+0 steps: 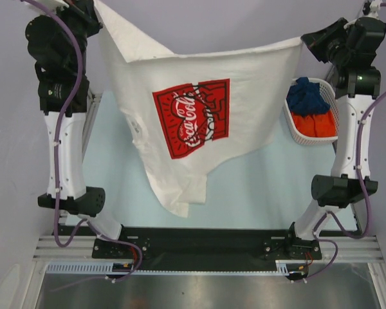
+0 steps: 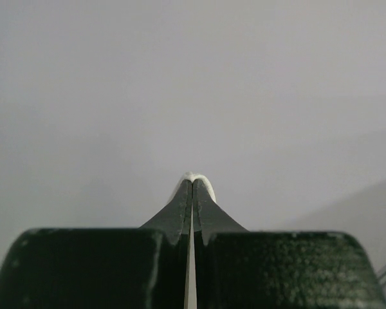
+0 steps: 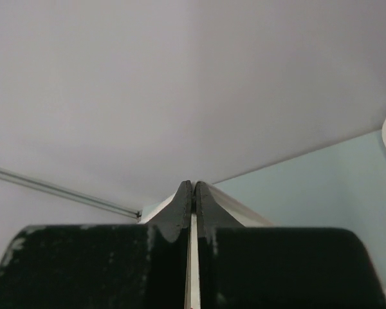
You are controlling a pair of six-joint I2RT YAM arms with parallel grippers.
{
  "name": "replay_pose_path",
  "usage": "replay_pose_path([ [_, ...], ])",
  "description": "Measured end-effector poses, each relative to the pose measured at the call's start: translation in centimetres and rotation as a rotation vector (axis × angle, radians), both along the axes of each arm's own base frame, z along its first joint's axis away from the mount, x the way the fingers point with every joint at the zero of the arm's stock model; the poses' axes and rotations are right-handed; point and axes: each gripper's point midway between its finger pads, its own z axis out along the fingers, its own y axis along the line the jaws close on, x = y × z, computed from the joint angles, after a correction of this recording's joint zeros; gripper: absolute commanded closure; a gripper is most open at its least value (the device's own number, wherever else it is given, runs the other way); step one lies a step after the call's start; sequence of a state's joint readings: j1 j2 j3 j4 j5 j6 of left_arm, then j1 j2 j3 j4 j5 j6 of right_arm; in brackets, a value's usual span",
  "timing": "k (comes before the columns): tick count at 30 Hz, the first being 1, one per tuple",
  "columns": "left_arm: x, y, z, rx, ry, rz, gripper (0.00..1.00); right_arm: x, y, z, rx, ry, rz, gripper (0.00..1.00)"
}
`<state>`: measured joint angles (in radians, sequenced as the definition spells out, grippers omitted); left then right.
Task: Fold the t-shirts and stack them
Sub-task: Flatten the tshirt out
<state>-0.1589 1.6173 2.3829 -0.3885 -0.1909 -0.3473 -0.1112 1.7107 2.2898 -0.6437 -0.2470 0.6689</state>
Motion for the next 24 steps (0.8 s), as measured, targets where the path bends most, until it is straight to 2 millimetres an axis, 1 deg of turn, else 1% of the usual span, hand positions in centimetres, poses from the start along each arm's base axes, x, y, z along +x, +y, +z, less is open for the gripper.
replay_pose_path([
  [3,2.4,1.7,0.7,-0.023,-0.045,0.015,1.00,2.7,0.0,-0.2,0.012,-0.019,0.016,1.00],
  [5,3.1,2.7,1.7,-0.052,-0.091,0.009,1.00,3.8,0.2,-0.3,0.022,-0.028,0.027,1.00],
  [8,2.7,4.2,3.2,-0.093,-0.153,-0.010,1.00,4.0,0.4,0.3,0.044,-0.045,0.042,1.00],
  [10,2.0,5.0,4.4,-0.110,-0.196,-0.017,1.00,3.6,0.5,1.4,0.055,-0.076,0.052,1.00],
  [12,0.9,5.2,5.4,-0.121,-0.232,-0.032,1.00,2.9,0.4,2.4,0.062,-0.098,0.055,1.00],
  [13,0.1,5.1,6.0,-0.123,-0.247,-0.044,1.00,2.5,0.4,2.7,0.066,-0.105,0.055,1.00],
  [15,-1.5,4.5,6.8,-0.117,-0.266,-0.070,1.00,1.1,0.0,3.6,0.074,-0.119,0.048,1.00],
  [18,-5.1,3.9,8.1,-0.102,-0.292,-0.093,1.00,-1.8,-0.3,4.8,0.078,-0.136,0.038,1.00],
  [19,-6.7,3.7,8.7,-0.097,-0.311,-0.097,1.00,-3.2,-0.2,5.4,0.075,-0.148,0.035,1.00],
  [20,-8.4,3.6,9.3,-0.095,-0.327,-0.098,1.00,-4.2,-0.2,5.8,0.073,-0.155,0.033,1.00],
  [21,-10.2,3.6,9.8,-0.089,-0.343,-0.096,1.00,-5.8,0.0,6.6,0.067,-0.174,0.034,1.00],
  [22,-12.2,3.5,10.3,-0.084,-0.363,-0.094,1.00,-7.0,0.2,7.1,0.064,-0.186,0.034,1.00],
  [24,-16.3,3.3,11.2,-0.072,-0.403,-0.088,1.00,-10.2,0.7,8.4,0.054,-0.222,0.034,1.00],
])
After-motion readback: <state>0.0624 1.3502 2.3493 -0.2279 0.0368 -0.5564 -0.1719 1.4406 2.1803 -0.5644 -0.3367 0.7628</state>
